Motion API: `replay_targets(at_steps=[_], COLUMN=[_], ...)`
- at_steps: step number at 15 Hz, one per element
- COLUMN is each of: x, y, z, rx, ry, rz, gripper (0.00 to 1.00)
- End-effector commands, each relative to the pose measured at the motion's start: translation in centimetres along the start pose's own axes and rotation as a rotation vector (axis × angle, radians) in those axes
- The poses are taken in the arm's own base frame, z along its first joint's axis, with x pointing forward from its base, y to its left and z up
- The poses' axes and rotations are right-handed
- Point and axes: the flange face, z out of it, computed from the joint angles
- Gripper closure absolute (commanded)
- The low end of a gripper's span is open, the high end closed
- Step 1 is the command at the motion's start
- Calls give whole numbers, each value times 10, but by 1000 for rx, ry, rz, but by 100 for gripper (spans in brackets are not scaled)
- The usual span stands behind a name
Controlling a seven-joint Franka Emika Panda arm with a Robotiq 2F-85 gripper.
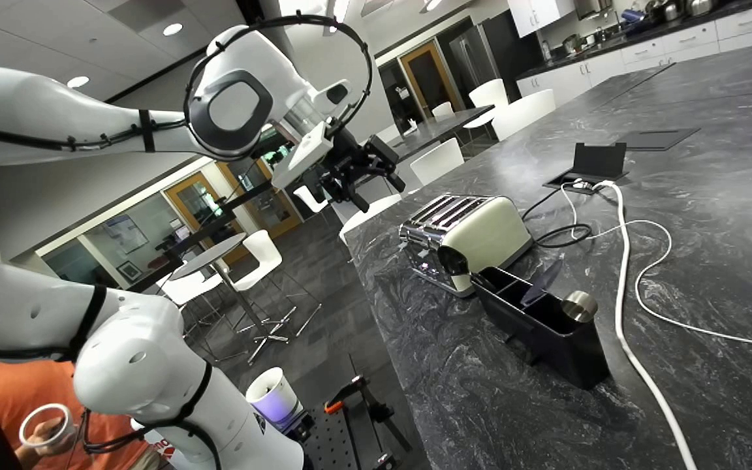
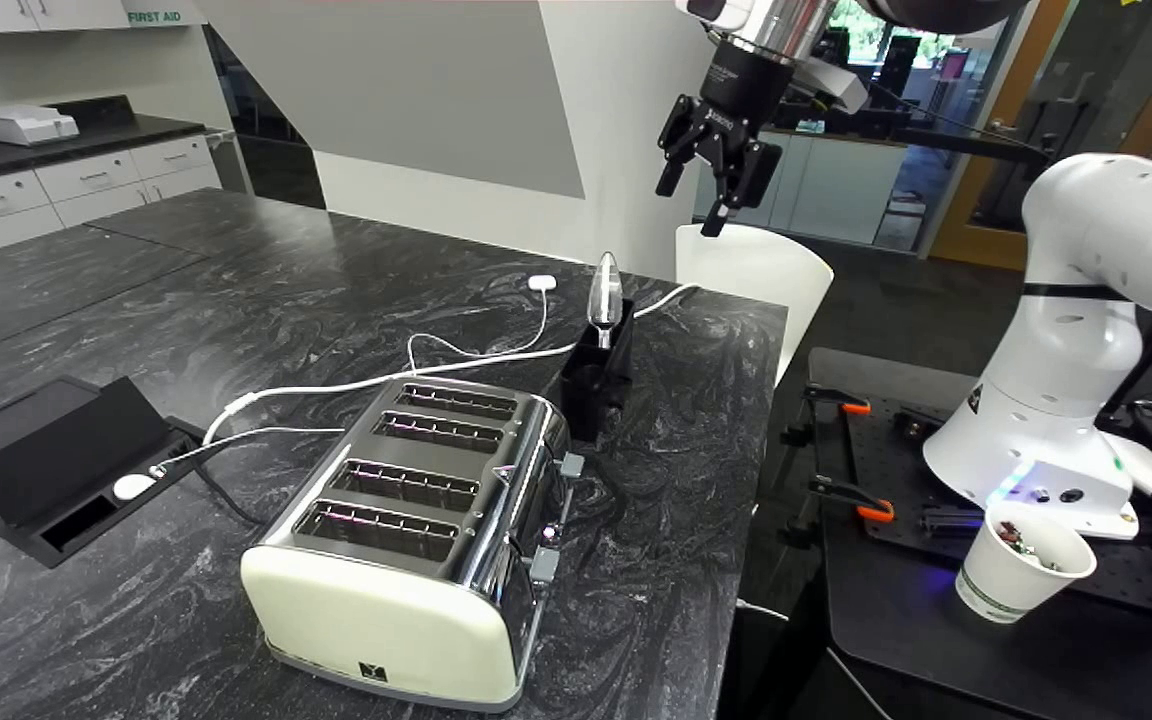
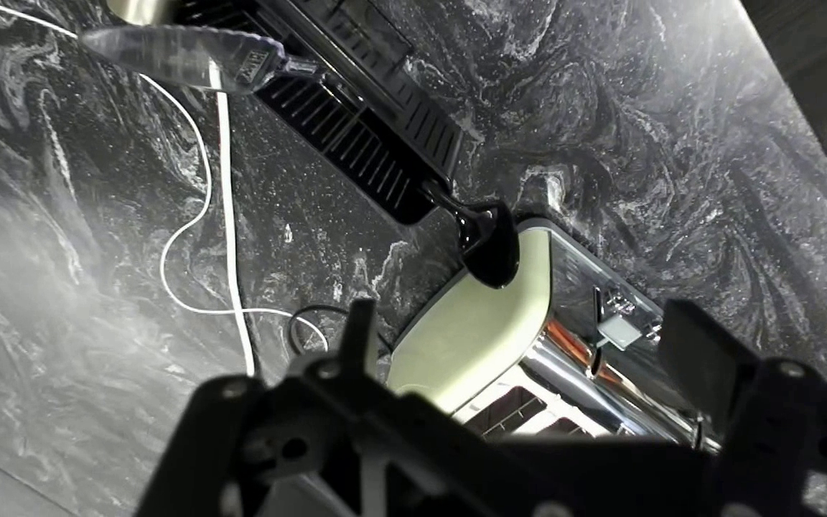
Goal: Take the black spoon out of the utensil holder and put it on the counter
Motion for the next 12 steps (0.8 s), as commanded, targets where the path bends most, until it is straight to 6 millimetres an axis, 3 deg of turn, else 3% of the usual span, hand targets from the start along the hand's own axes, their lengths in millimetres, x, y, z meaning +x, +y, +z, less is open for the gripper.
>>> replay_targets(at_steps=[1,5,12], x=[0,10,17], y=[0,-1,-17], z=[-1,29,110], rx=[1,-50,-6], ry=[-1,40,100], rz=[0,-254,-644], gripper=[0,0,0])
